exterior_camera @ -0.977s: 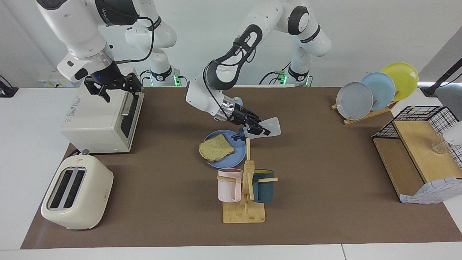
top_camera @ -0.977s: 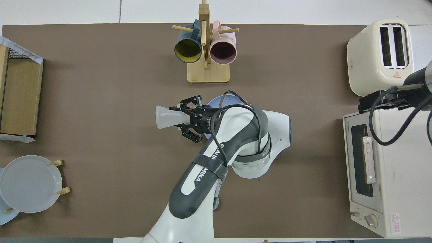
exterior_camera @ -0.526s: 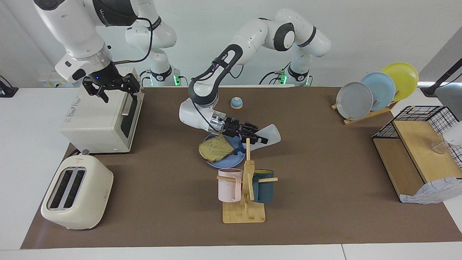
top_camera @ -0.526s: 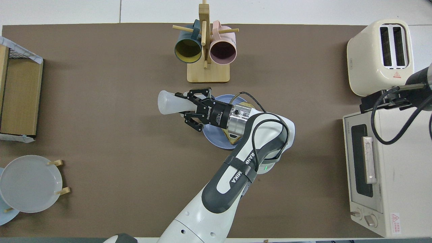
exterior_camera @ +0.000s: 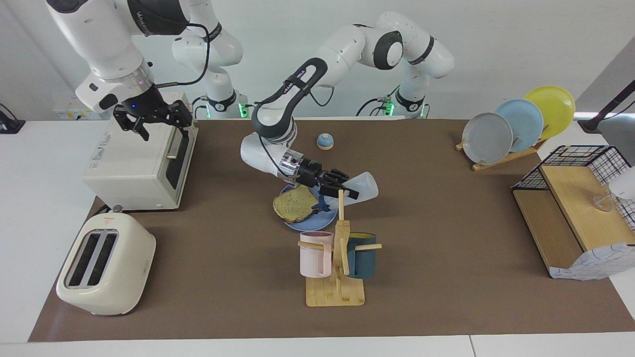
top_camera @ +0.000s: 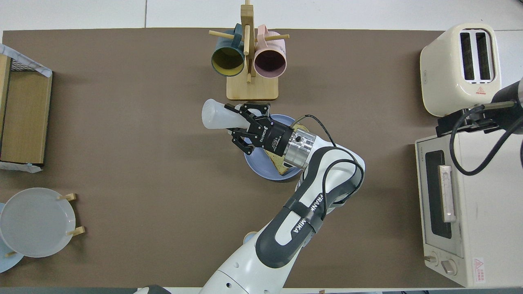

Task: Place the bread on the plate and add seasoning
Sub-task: 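Tilt and shake the bottle over the toast with the left gripper, then carry the bottle back toward the mug rack with the left gripper, then set the bottle upright on the table and open the left gripper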

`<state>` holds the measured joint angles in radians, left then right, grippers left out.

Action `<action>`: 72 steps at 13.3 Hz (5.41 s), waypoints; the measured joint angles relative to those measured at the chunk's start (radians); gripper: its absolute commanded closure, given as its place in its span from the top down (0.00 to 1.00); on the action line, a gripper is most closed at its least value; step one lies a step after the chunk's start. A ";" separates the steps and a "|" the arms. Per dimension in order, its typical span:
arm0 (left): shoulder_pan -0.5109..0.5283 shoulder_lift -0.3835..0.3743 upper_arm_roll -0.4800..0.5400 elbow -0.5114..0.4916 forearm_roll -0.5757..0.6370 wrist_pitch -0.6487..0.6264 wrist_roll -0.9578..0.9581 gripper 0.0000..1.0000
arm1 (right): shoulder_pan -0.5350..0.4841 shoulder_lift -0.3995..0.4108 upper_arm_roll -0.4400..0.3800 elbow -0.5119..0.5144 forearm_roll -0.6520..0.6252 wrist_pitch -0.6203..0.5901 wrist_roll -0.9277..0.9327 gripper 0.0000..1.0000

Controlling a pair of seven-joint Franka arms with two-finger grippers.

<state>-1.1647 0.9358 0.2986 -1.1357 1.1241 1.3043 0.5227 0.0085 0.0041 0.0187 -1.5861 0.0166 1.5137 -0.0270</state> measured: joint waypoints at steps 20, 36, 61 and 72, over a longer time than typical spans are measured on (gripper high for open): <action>0.076 0.024 0.021 -0.044 0.052 0.091 0.003 0.00 | 0.000 -0.002 0.000 -0.002 0.000 0.000 0.000 1.00; 0.016 -0.233 0.040 -0.169 -0.170 0.083 -0.093 0.00 | -0.002 -0.007 -0.002 -0.012 0.000 0.000 0.000 1.00; 0.545 -0.697 0.022 -0.920 -1.059 1.690 -0.659 0.00 | -0.003 -0.007 -0.003 -0.012 0.000 0.000 0.000 1.00; 0.598 -0.477 -0.028 -0.967 -1.074 2.069 -0.673 0.00 | -0.003 -0.007 -0.003 -0.012 0.000 0.000 0.000 1.00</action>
<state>-0.5667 0.4588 0.2702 -2.1028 0.0501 3.3731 -0.1501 0.0058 -0.0033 0.0162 -1.5983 0.0166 1.5136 -0.0273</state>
